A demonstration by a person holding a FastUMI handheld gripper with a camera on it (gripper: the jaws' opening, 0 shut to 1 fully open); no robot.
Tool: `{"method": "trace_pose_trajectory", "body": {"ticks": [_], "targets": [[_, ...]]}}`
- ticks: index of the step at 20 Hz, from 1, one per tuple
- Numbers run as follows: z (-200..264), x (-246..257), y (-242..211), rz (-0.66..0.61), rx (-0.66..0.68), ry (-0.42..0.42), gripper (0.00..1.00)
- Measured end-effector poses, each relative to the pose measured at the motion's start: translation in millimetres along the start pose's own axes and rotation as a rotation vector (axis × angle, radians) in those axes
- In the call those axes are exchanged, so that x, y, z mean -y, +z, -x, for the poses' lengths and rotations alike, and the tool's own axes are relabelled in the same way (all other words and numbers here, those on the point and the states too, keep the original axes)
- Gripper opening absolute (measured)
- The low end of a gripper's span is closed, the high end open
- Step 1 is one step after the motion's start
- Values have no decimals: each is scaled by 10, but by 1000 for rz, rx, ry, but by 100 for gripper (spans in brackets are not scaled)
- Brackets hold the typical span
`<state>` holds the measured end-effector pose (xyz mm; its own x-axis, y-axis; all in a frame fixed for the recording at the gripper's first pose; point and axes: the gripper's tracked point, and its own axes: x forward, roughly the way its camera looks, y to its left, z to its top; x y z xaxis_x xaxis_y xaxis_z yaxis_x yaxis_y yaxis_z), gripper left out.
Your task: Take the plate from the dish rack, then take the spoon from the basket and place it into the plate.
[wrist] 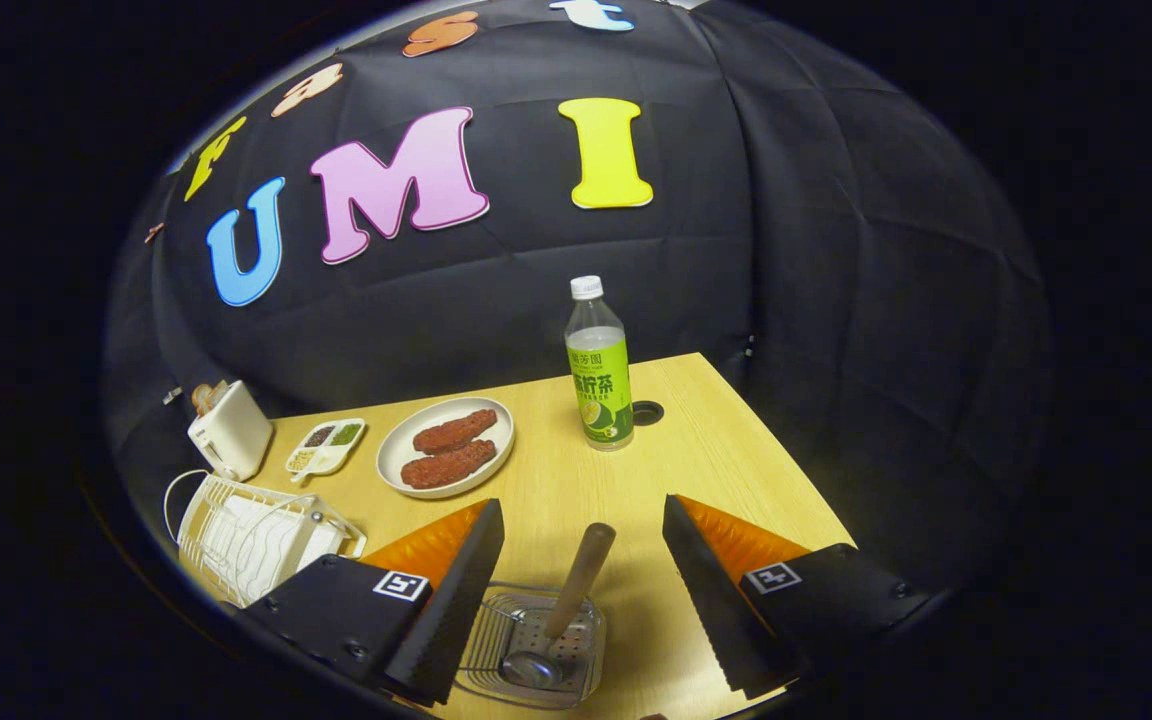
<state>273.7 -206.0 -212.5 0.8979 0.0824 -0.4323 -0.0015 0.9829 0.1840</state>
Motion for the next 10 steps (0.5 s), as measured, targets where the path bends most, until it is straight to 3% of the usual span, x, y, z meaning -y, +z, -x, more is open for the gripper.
{"method": "trace_pose_trajectory", "body": {"ticks": [3, 5, 8, 10], "targets": [[-122, -32, -140, -15, -45, 14, 91], [-183, -94, -270, -11, -86, 27, 71], [-230, -161, -367, 20, -108, 29, 59], [-234, -106, -352, 42, -105, -3, 43]]}}
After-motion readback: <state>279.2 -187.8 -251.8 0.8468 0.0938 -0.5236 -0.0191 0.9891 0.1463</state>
